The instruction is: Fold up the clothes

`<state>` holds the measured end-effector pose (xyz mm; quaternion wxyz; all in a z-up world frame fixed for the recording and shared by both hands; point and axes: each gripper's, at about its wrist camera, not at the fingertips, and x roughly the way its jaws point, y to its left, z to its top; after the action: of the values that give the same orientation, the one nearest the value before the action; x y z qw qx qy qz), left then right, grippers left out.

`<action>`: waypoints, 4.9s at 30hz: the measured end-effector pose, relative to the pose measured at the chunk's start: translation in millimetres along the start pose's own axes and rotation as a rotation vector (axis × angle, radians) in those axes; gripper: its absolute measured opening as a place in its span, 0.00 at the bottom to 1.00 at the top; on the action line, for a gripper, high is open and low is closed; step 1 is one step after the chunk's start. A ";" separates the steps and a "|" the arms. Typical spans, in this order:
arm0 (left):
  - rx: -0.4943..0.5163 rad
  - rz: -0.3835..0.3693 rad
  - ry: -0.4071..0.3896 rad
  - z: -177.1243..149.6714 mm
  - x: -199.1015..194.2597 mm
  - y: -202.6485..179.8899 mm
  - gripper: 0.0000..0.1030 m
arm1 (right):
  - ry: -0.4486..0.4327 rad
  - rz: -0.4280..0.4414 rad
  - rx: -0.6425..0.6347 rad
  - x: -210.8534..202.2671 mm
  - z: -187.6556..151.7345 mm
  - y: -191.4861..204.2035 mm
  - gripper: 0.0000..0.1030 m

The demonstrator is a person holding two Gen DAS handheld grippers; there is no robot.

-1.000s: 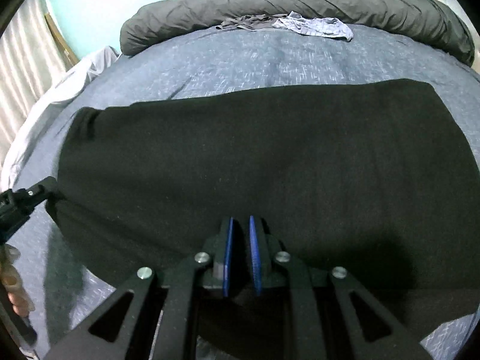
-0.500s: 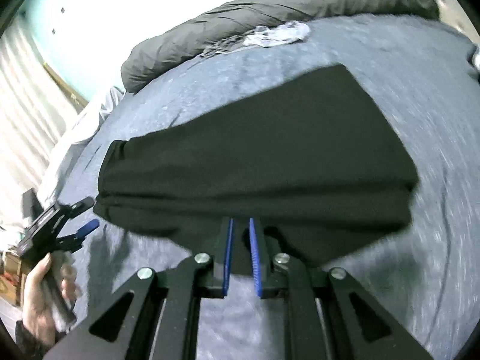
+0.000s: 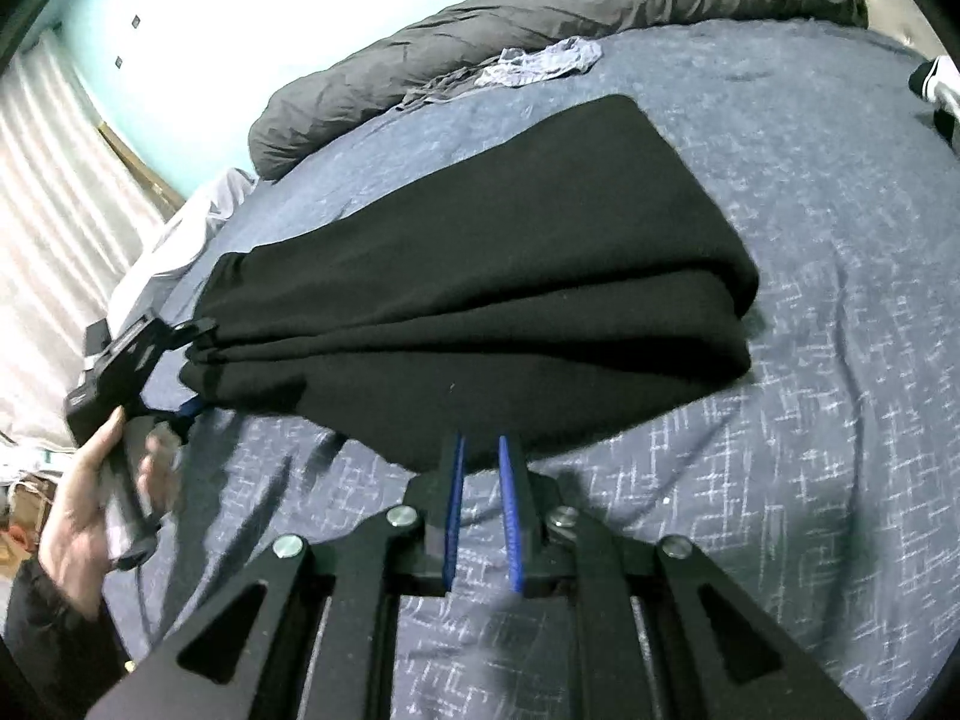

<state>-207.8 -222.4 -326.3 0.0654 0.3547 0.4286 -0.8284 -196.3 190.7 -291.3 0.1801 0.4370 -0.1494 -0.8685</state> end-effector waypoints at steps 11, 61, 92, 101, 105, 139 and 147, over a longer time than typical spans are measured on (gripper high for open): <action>0.062 0.029 -0.060 -2.1 -4.6 -12.7 0.59 | -0.001 0.028 -0.001 -1.7 -0.6 -6.5 0.12; 0.949 -0.056 0.104 -228.5 38.0 -330.7 0.53 | -0.190 0.016 0.339 -93.8 23.3 -141.8 0.12; 0.692 0.013 0.109 -167.8 28.9 -180.1 0.61 | -0.208 0.043 0.172 -71.3 49.4 -78.6 0.42; 0.707 0.000 0.131 -167.9 29.8 -175.6 0.61 | -0.180 0.003 0.101 -50.0 91.8 -51.8 0.50; 0.699 -0.006 0.136 -167.1 29.4 -177.2 0.61 | -0.109 -0.008 0.068 -20.0 111.3 -50.4 0.50; 0.684 -0.014 0.181 -166.6 34.5 -174.5 0.61 | 0.123 -0.199 -0.201 73.0 201.7 -25.1 0.11; 0.684 -0.012 0.210 -169.7 37.1 -173.0 0.61 | 0.166 -0.257 -0.043 89.9 191.2 -73.8 0.00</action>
<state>-216.4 21.2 -300.0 -0.1066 0.4368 0.1329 -0.8833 -414.9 236.1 -275.8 0.0885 0.5188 -0.0580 -0.8483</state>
